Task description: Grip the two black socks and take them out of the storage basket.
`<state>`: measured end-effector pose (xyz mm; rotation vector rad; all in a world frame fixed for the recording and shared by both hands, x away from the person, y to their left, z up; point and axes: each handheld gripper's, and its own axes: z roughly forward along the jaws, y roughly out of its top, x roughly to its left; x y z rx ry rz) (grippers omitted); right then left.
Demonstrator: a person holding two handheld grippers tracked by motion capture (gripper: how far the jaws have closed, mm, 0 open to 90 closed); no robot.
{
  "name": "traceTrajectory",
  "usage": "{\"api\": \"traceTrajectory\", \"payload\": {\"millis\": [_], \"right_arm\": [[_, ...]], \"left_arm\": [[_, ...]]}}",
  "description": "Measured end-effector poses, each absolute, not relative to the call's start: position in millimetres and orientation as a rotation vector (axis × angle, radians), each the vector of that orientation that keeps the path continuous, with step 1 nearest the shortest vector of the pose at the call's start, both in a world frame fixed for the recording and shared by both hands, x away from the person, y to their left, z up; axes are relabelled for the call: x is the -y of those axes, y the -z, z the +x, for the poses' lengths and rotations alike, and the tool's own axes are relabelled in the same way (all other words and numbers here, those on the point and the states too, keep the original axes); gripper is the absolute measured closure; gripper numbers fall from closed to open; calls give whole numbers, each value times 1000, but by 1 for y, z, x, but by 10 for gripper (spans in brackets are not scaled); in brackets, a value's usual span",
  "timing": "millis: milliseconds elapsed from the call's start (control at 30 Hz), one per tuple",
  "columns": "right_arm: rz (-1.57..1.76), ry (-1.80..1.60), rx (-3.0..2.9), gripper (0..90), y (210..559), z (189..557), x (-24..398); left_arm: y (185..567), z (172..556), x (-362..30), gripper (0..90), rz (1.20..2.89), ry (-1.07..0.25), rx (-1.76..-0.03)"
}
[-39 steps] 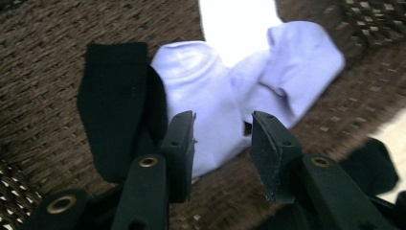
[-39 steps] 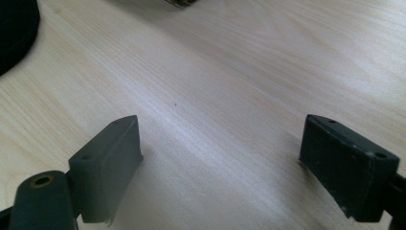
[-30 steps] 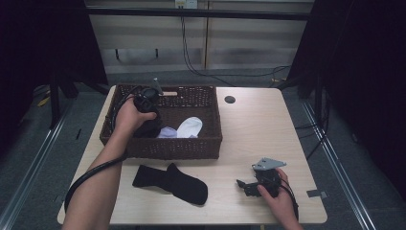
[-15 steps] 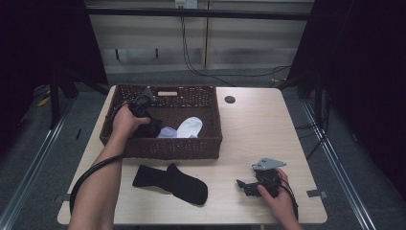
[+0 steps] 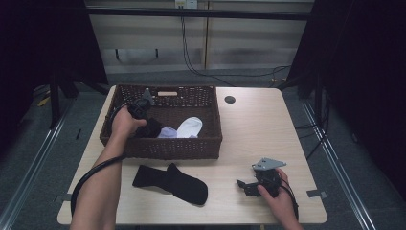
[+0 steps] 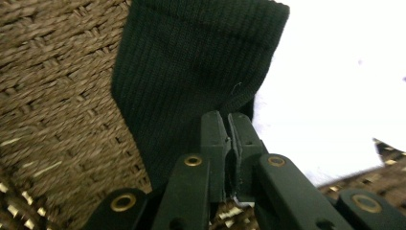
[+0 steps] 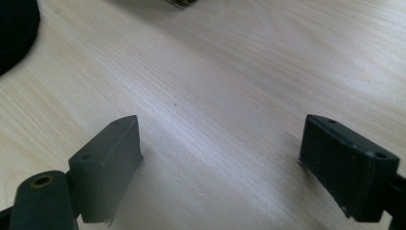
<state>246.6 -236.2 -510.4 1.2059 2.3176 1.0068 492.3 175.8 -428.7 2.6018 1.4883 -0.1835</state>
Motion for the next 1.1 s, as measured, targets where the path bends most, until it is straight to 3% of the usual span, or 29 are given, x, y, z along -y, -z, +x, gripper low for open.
{"api": "traceTrajectory", "payload": {"millis": [1100], "right_arm": [[1206, -1005, -2319, 132, 510, 247, 236]], "left_arm": [[281, 480, -162, 867, 2685, 200, -1361]]}}
